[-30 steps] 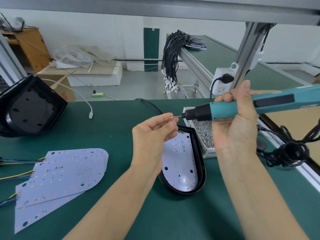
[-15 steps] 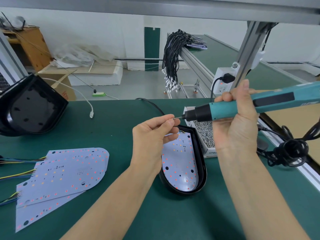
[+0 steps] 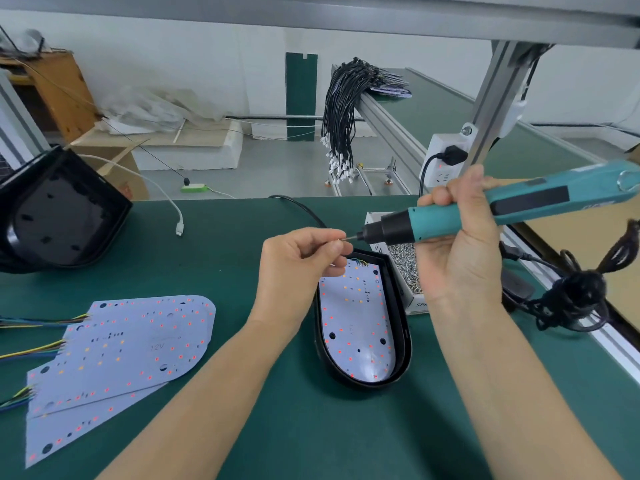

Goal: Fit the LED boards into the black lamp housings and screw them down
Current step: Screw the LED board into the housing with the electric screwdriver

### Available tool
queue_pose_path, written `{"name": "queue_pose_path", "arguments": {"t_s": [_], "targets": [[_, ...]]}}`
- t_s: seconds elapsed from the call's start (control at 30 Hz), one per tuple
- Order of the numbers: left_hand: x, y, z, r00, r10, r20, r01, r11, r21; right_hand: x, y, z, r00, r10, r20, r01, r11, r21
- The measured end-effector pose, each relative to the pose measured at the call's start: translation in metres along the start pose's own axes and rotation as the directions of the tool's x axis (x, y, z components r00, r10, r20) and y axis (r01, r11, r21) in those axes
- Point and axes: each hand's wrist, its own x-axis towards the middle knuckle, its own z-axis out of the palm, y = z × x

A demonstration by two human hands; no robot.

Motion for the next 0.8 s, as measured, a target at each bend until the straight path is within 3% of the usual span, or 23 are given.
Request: {"name": "queue_pose_path", "arguments": {"t_s": [0.27, 0.8], "targets": [[0.0008, -0.0047, 0.0041, 0.997, -0.045, -0.058, 0.045, 0.999, -0.002, 0.0025, 0.0024, -0.006, 1.0, 0.005, -0.013, -0.005, 1.0, 0.007], [0.0008, -0.002, 0.0022, 0.999, -0.044, 0.026, 0.043, 0.998, 0.035, 0.0042, 0.0005, -0.0055, 0.999, 0.017, -0.035, -0.016, 0.999, 0.033]]}}
